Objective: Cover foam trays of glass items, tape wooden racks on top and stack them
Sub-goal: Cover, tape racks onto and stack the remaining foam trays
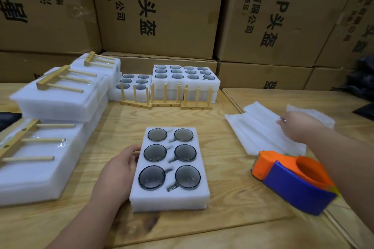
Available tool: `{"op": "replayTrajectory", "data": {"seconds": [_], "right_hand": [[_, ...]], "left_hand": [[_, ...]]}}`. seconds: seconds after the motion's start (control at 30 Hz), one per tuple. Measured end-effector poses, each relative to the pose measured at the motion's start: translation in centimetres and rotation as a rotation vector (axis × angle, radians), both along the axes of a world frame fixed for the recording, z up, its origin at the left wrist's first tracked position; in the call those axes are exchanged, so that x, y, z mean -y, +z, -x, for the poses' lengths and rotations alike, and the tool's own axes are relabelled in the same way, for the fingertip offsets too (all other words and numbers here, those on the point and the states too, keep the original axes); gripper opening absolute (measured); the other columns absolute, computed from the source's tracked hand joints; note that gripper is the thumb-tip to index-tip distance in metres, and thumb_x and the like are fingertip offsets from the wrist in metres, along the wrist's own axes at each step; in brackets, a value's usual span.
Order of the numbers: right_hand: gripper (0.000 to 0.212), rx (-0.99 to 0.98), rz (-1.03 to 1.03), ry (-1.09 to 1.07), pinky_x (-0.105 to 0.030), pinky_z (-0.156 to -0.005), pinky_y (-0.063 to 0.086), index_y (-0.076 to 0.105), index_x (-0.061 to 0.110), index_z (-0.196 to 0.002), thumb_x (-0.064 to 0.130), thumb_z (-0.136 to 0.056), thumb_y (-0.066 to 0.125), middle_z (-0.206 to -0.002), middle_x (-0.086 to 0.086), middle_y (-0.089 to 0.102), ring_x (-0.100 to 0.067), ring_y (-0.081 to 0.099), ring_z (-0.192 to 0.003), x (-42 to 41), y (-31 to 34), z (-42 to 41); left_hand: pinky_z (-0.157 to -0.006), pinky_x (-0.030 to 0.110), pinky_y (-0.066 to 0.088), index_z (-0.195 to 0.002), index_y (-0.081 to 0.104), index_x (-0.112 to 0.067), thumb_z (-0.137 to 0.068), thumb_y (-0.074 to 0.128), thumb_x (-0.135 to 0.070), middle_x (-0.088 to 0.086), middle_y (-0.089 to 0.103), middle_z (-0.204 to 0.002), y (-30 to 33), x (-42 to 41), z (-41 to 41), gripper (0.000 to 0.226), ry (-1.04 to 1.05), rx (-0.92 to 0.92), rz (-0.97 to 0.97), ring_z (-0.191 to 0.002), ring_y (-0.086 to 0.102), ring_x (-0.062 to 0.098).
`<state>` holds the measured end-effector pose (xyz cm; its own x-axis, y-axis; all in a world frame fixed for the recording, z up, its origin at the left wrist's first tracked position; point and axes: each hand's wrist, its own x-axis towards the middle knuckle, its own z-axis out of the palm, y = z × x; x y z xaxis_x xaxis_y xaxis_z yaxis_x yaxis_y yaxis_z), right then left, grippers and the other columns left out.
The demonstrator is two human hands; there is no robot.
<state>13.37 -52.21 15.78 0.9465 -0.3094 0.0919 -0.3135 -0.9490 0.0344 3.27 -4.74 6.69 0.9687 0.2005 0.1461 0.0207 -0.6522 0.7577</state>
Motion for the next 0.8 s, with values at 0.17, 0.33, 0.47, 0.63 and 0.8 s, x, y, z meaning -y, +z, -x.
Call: {"op": "replayTrajectory", "data": {"seconds": [0.17, 0.33, 0.47, 0.63, 0.8], "right_hand": [[0.023, 0.402, 0.132, -0.025, -0.03, -0.053, 0.032, 0.056, 0.015, -0.08, 0.026, -0.095, 0.042, -0.066, -0.004, 0.054, -0.025, 0.048, -0.058, -3.1, 3.3, 1.0], [0.02, 0.876, -0.209, 0.16, -0.032, -0.059, 0.039, 0.06, 0.017, -0.089, 0.029, -0.093, 0.044, -0.082, -0.002, 0.058, -0.025, 0.051, -0.072, -9.6, 8.4, 2.9], [0.021, 0.953, -0.684, 0.311, -0.022, -0.057, 0.038, 0.068, 0.023, -0.086, 0.034, -0.09, 0.051, -0.081, 0.007, 0.063, -0.008, 0.055, -0.072, -14.5, 9.3, 4.8], [0.027, 0.463, -1.34, 0.196, -0.029, -0.059, 0.044, 0.063, 0.003, -0.083, 0.025, -0.095, 0.057, -0.078, -0.005, 0.061, -0.017, 0.057, -0.064, -19.0, 5.5, 6.5], [0.019, 0.068, -1.375, 0.094, -0.034, -0.055, 0.06, 0.073, 0.007, -0.095, 0.025, -0.095, 0.066, -0.086, -0.008, 0.078, -0.024, 0.077, -0.073, -21.2, 0.3, 8.4]], "left_hand": [[-0.065, 0.019, 0.042, -0.095, 0.051, -0.064, -0.101, 0.042, -0.029, -0.055, 0.055, -0.087, 0.0, 0.1, 0.1, 0.037, 0.001, 0.015, 0.017, -0.08, 0.057, -0.017], [-0.065, 0.019, 0.042, -0.098, 0.053, -0.057, -0.101, 0.043, -0.028, -0.055, 0.055, -0.083, -0.2, 0.0, -0.1, 0.031, -0.003, 0.008, 0.028, -0.081, 0.057, -0.011], [-0.066, 0.021, 0.044, -0.1, 0.056, -0.057, -0.099, 0.045, -0.031, -0.041, 0.063, -0.081, -0.3, -0.2, -0.2, 0.028, -0.003, -0.01, 0.048, -0.082, 0.057, -0.01], [-0.075, 0.028, 0.05, -0.11, 0.056, -0.057, -0.097, 0.05, -0.033, -0.035, 0.068, -0.096, -0.5, -0.3, -0.1, 0.028, -0.032, -0.003, 0.049, -0.093, 0.062, -0.004], [-0.07, 0.019, 0.044, -0.1, 0.052, -0.07, -0.091, 0.052, -0.039, -0.048, 0.06, -0.096, 0.0, -0.2, 0.2, 0.032, -0.053, 0.006, 0.047, -0.091, 0.059, -0.012]]}}
